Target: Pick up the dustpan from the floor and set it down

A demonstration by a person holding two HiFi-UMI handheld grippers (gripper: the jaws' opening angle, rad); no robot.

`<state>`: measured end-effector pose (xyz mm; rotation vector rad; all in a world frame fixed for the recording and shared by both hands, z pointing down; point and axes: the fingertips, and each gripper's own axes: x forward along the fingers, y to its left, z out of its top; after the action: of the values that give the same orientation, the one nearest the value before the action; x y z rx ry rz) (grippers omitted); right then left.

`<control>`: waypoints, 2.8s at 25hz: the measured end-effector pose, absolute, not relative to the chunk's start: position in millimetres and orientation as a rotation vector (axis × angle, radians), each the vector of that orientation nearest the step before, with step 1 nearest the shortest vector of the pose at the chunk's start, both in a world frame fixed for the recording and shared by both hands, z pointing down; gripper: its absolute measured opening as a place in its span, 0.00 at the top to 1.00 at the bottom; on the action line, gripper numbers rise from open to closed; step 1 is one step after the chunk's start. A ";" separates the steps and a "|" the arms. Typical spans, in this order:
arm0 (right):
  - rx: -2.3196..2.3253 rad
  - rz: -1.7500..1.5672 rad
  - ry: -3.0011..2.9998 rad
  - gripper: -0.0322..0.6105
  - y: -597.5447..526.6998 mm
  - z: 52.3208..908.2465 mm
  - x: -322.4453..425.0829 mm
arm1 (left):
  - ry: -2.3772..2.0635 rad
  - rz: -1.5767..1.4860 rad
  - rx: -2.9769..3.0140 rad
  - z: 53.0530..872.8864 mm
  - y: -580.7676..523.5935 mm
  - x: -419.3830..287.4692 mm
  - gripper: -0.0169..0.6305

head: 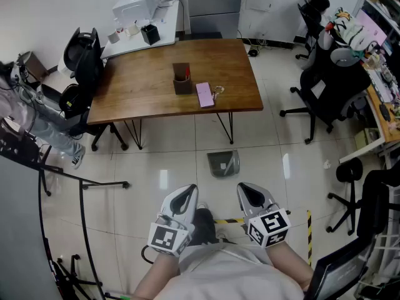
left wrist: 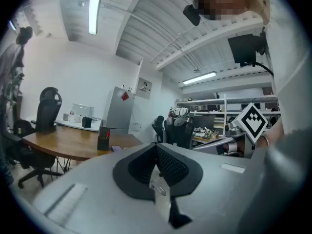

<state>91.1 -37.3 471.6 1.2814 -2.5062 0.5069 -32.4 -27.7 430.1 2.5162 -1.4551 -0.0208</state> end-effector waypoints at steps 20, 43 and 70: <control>1.102 0.962 -1.790 0.09 -187.1 687.1 104.6 | -1.411 0.043 2.528 454.8 -165.4 -87.0 0.95; 0.991 1.251 -1.671 0.93 -188.9 777.1 86.3 | -1.374 0.118 2.412 530.8 -173.5 -98.4 0.95; 0.949 1.089 -2.042 0.95 81.1 576.4 128.8 | -1.421 -0.051 2.575 421.8 106.6 -19.4 0.95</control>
<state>128.8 81.1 576.4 0.9494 -2.0417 1.0888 -19.4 106.6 421.8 2.5750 -1.4208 -0.0514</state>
